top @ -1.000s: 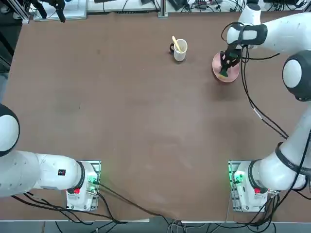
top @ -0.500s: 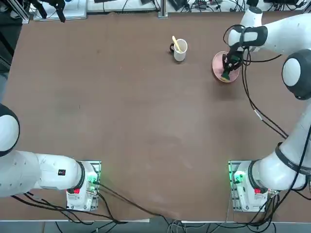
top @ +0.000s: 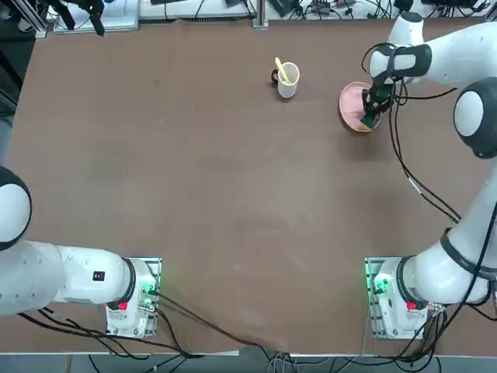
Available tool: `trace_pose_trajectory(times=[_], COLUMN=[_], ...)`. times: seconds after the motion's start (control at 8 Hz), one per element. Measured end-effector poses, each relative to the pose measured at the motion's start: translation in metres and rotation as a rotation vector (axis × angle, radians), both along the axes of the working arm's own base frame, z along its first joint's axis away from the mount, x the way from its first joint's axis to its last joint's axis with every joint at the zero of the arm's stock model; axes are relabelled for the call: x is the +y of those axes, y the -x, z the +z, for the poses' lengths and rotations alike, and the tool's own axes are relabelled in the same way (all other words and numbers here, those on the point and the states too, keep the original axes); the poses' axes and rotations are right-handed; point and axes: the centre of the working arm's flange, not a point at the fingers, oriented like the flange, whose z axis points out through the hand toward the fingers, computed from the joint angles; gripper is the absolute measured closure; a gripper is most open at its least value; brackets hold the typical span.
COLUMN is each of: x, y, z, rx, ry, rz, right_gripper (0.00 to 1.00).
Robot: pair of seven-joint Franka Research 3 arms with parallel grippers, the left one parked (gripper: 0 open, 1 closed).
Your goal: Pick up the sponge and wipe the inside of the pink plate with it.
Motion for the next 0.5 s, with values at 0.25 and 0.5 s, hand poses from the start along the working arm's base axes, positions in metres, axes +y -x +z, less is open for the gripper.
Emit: trace_pose_trajectory(times=[0.25, 0.5], x=[-0.006, -0.005], y=[-0.003, -0.015], z=[0.001, 0.001], rx=[-0.018, -0.041], ry=[0.006, 0.008], rz=[-0.002, -0.001], right_gripper=[0.9, 0.9])
